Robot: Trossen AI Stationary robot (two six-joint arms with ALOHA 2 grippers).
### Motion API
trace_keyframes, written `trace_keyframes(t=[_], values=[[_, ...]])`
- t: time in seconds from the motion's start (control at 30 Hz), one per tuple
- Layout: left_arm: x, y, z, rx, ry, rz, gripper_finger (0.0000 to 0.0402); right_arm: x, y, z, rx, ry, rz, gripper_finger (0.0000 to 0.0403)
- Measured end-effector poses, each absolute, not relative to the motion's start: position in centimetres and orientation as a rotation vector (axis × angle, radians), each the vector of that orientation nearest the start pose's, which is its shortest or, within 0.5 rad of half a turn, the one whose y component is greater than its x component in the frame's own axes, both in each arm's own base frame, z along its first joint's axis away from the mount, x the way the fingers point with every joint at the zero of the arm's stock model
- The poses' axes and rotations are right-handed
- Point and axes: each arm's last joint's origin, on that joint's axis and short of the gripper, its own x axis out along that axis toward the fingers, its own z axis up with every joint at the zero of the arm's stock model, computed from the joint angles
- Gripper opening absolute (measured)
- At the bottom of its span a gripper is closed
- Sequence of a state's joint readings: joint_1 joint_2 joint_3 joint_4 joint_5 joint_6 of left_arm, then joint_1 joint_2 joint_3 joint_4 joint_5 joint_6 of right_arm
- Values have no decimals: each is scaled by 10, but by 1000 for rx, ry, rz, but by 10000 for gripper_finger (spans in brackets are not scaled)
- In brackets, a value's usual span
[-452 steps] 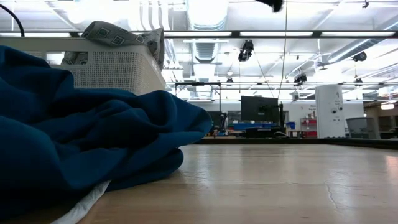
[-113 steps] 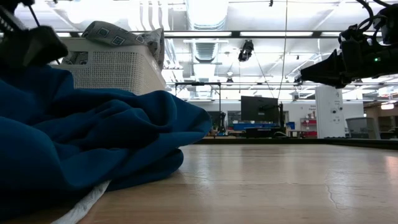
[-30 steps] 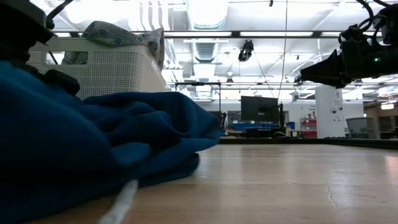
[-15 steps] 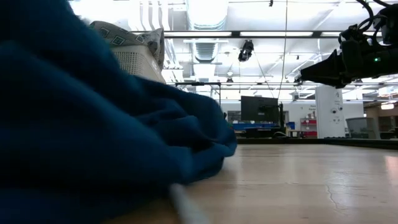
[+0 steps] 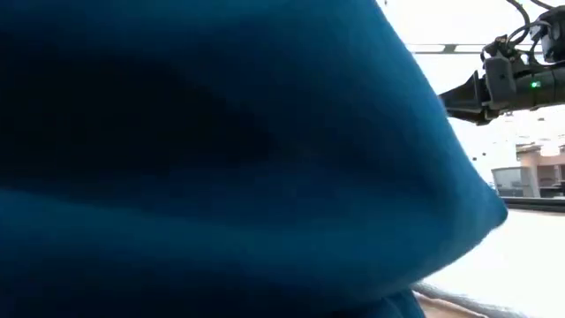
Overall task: Pick & Place Medicine items
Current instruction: Put the blue patient gown into the white laundry bin
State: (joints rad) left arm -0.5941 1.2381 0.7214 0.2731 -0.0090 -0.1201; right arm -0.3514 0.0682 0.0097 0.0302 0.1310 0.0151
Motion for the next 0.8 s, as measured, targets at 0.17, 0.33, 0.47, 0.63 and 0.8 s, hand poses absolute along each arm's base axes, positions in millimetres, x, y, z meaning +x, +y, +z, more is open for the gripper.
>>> trace_keyframes(t=[0.17, 0.33, 0.47, 0.63, 0.8], values=[[229, -153, 283, -19, 191, -539, 11, 94, -38, 164, 18, 25, -483, 238], [230, -150, 305, 13, 110, -429, 17, 94, -38, 164, 18, 25, -483, 238], [226, -143, 329, -17, 44, -357, 24, 94, -38, 164, 18, 25, -482, 238], [211, -126, 369, -63, -32, -244, 26, 94, -38, 164, 18, 25, -483, 238], [184, -105, 426, -158, -194, -141, 27, 94, -38, 164, 18, 25, -483, 238]])
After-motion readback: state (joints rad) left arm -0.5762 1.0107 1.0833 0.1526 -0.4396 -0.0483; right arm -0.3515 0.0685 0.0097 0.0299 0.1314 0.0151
